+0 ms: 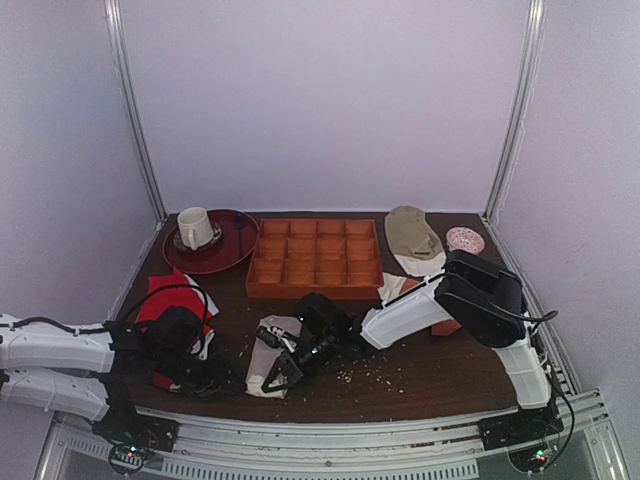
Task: Roll the underwear
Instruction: Roll the underwear at the center of the board.
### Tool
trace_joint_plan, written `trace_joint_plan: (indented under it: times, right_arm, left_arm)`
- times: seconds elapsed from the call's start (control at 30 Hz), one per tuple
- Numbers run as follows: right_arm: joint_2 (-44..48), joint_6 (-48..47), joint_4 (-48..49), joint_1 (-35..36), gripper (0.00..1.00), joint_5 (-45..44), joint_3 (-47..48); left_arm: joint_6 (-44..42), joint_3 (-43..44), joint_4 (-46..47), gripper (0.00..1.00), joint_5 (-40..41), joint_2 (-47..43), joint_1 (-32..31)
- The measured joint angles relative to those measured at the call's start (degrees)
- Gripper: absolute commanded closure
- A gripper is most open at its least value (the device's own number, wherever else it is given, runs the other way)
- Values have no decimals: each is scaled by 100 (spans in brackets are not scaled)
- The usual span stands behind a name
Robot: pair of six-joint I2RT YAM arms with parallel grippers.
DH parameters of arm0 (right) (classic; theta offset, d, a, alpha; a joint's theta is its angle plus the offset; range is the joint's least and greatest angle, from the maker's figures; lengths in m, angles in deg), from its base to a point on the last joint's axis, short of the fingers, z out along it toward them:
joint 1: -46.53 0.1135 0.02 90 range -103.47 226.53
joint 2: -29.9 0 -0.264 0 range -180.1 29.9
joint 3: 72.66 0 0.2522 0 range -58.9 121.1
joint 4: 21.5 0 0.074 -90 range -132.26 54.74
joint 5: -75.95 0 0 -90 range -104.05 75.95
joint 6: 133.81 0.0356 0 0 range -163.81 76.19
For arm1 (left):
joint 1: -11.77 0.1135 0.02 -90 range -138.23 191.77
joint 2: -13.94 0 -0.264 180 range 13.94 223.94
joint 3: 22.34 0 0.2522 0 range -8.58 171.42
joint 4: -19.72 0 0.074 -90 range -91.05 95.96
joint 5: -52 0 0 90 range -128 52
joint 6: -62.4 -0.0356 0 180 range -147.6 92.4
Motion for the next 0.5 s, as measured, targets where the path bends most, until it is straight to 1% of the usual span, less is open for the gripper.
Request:
trace_joint_plan:
  times: [0.2,0.5]
  right_arm:
    - [2,-28,-20,0,100,0,0]
    - [13,-31,-46,0,100,0,0]
  left_arm:
    - [-481,0,195,45,-57,74,-9]
    - [-940,291,-44,47,52,459,-11]
